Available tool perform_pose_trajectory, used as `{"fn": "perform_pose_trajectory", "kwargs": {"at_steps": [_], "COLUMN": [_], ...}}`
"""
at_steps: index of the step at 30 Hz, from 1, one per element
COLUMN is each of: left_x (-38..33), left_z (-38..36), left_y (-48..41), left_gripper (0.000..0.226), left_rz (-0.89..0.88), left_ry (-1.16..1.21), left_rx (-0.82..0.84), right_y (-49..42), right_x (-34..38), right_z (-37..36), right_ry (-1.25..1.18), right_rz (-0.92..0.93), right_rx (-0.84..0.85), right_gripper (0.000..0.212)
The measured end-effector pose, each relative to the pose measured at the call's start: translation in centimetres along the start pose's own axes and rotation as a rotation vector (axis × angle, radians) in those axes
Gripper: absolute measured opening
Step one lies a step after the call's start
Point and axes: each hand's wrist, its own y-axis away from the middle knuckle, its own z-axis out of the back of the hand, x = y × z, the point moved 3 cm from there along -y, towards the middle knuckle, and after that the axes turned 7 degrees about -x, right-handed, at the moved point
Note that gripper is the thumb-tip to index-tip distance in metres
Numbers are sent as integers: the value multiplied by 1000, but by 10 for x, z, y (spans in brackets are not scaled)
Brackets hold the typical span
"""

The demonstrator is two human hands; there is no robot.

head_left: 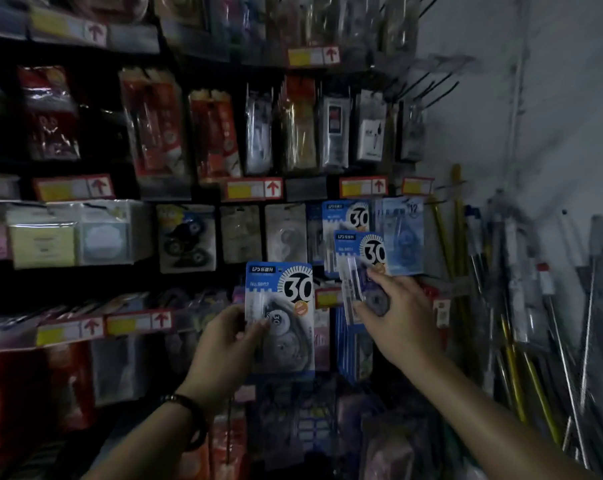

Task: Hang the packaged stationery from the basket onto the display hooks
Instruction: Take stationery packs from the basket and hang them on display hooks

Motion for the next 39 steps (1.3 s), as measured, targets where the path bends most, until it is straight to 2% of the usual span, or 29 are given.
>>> {"fn": "perform_pose_trajectory", "kwargs": {"at_steps": [8, 15, 28, 32, 35, 39], "left_x": [-37, -40, -37, -40, -45, -55], "left_z": [-27, -40, -59, -61, -66, -78], "left_y": [-60, -77, -89, -91, -92, -88], "left_gripper": [17, 18, 16, 17, 21, 18], "left_rz": [-3, 36, 54, 89, 97, 105], "left_ry": [-26, -9, -25, 30, 7, 17], "left_rx": [5, -1, -4, 11, 28, 46], "right_y": [-67, -92, -113, -115, -108, -80], "right_x": [-11, -16, -13, -13, -9, 5], "right_z": [-28, -42, -73, -74, -58, -33], "right_ry": [95, 151, 145, 185, 139, -34], "right_rz": [35, 52, 2, 9, 8, 112], "right_rx": [-30, -31, 101, 179, 97, -19], "right_gripper": [68, 70, 68, 53, 38, 20]}}
